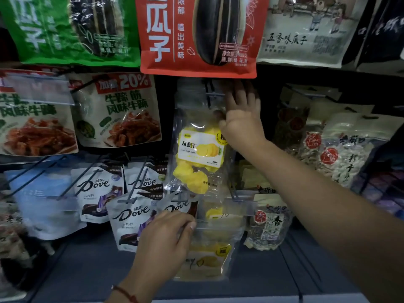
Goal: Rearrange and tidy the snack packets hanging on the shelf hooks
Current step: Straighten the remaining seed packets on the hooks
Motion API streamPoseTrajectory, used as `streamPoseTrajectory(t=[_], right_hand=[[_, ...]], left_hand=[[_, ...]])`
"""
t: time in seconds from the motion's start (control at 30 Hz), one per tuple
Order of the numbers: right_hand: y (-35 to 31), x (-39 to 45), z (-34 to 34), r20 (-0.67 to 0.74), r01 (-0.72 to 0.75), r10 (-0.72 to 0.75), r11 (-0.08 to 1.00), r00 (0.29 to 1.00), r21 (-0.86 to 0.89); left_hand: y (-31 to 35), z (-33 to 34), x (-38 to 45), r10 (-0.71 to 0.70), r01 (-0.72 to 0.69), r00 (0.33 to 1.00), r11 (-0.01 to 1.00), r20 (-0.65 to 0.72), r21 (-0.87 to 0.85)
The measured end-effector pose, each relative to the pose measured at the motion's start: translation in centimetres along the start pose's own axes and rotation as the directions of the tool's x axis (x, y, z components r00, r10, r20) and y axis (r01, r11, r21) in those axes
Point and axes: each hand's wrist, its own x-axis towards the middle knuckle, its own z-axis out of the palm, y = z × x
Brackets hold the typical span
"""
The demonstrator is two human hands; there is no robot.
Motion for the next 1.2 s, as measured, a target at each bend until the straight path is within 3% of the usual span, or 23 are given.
streamPoseTrajectory(t=[0.13,0.23,0.37,0.47,0.57,0.73,0.93,1.07,1.13,1.2], right_hand=[[1.0,-3.4,-1.0,0.075,0.038,-0.045,0.995,0.996,0.092],[2.6,-6.7,-1.3,0.087,0.039,-0.066,0.96,0.994,0.276],[6.2,-12.1,0.2,0.3,-0.201,0.035,0.815,0.953,0.544],[8.9,-16.2,2.4,0.522,-0.307,0.031,0.837,0.853,0.452],[9.8,-18.2,4.5,0.629,-0.17,-0.025,0.954,0.777,0.248],[8.9,-18.0,8.1,0.645,0.008,-0.103,0.989,0.757,0.148],[8.1,-18.0,9.9,0.516,-0.156,-0.007,0.949,0.857,0.273],[7.4,-19.7,9.4,0.504,-0.234,0.017,0.899,0.864,0.37],[7.5,-20.3,8.9,0.472,-0.226,0.044,0.915,0.88,0.335],[7.6,-20.7,8.2,0.353,-0.155,0.031,0.931,0.935,0.331]], left_hand=[[0.1,0.6,0.3,0.018,-0.018,1.0,1.0,0.009,0.005],[0.3,1.2,0.5,0.024,-0.024,0.999,1.0,0.043,-0.003],[0.3,1.8,0.5,0.051,-0.052,0.993,0.999,0.108,0.005],[0.4,2.1,0.4,0.053,-0.053,0.989,0.999,0.141,-0.001],[0.8,2.4,0.3,0.069,-0.072,0.985,0.997,0.157,0.011],[0.9,3.2,0.0,0.072,-0.074,0.977,0.997,0.199,0.006],[1.2,3.7,-0.2,0.06,-0.063,0.976,0.998,0.209,0.007],[1.5,3.7,0.1,0.044,-0.045,0.982,0.999,0.181,0.005],[1.7,3.7,0.1,0.023,-0.023,0.985,1.0,0.169,-0.002],[2.0,3.6,0.1,0.008,-0.006,0.986,1.0,0.168,-0.014]])
